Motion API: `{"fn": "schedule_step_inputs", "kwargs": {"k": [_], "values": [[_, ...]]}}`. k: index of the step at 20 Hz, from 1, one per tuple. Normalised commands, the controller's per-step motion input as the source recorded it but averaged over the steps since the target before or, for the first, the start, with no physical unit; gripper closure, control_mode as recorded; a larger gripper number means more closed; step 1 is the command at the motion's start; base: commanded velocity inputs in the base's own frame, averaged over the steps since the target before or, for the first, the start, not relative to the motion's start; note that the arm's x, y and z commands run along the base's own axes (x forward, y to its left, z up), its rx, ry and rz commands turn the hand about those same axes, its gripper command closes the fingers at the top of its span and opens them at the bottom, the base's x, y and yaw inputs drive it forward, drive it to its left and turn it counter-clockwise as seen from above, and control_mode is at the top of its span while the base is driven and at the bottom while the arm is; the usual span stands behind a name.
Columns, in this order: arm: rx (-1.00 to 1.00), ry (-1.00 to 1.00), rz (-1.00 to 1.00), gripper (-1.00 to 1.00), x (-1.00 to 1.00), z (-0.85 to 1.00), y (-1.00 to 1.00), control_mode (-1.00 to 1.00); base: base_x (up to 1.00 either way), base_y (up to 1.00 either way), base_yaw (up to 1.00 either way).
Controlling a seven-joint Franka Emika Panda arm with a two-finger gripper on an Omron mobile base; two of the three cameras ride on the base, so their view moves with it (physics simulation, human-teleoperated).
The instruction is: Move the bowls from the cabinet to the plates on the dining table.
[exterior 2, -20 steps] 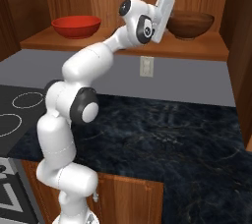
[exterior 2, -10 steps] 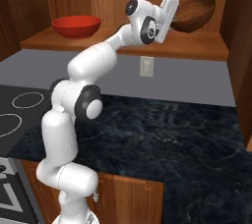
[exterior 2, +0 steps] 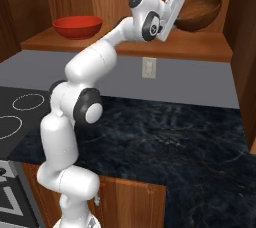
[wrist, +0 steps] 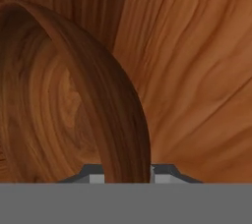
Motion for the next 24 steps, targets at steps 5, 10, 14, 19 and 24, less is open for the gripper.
{"fn": "schedule_step_inputs", "kwargs": {"k": [5, 10, 14, 19, 24], "values": [[0.04, 0.02, 0.00, 1.00, -0.62, 0.19, 0.15, -1.00, 0.00, 0.00, 0.00], [0.01, -0.01, 0.00, 1.00, -0.62, 0.01, 0.22, -1.00, 0.00, 0.00, 0.00], [-0.01, -0.02, 0.00, 1.00, -0.62, -0.02, 0.29, -1.00, 0.00, 0.00, 0.00], [-0.03, 0.00, 0.00, 1.00, -0.62, -0.05, 0.33, -1.00, 0.00, 0.00, 0.00], [-0.02, 0.02, 0.01, 1.00, -0.62, -0.01, 0.34, -1.00, 0.00, 0.00, 0.00]]}}
